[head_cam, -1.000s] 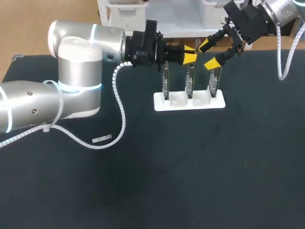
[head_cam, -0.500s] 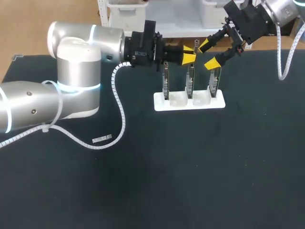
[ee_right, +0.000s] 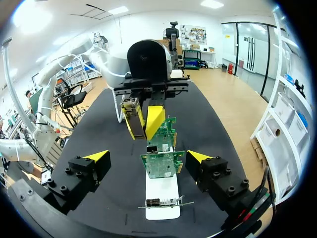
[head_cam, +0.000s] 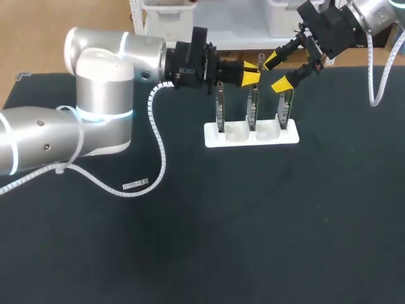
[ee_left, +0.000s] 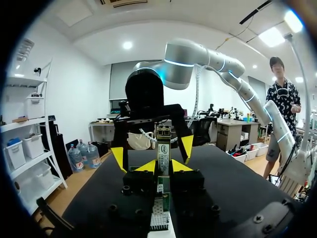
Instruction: Pick up the optical module with the left hand, and insert it into the network port with the right hand.
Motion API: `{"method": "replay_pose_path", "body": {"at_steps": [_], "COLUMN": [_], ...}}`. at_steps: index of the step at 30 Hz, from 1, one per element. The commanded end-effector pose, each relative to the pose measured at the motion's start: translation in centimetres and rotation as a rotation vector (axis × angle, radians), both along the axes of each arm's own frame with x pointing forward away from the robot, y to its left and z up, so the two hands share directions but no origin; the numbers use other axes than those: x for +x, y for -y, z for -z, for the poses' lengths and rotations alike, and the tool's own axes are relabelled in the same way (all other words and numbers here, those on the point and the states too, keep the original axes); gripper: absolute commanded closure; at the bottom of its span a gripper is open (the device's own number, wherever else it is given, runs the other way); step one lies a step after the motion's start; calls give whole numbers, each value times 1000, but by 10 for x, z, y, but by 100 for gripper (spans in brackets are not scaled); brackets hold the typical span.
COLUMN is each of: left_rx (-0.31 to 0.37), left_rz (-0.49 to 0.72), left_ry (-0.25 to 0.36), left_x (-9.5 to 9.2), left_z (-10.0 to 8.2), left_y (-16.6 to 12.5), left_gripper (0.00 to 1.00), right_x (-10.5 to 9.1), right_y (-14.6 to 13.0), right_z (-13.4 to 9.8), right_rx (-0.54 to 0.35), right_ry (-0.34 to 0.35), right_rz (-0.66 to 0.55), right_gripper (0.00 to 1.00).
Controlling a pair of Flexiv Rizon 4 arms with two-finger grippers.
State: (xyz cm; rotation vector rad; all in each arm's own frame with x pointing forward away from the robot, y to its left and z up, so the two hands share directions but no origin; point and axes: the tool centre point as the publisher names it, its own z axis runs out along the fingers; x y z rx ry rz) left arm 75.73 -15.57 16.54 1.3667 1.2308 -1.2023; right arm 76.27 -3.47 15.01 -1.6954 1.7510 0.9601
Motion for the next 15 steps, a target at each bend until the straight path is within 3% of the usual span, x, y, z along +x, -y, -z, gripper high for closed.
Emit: {"method": "replay_pose_path", "body": {"at_steps": [1, 15], "left_rx": [3, 3], "left_rz": [10, 10], "left_ry": [-2, -2], "left_x": [5, 5], "left_z": [0, 0], "left_y": [2, 2], "left_gripper": [100, 100], "right_x": [-1, 1], "right_y": [0, 2], "right_z": [0, -1], "right_rx": [0, -3], "right_ry": [2, 15], "right_rz": [2, 10], "right_gripper": [0, 0]}}
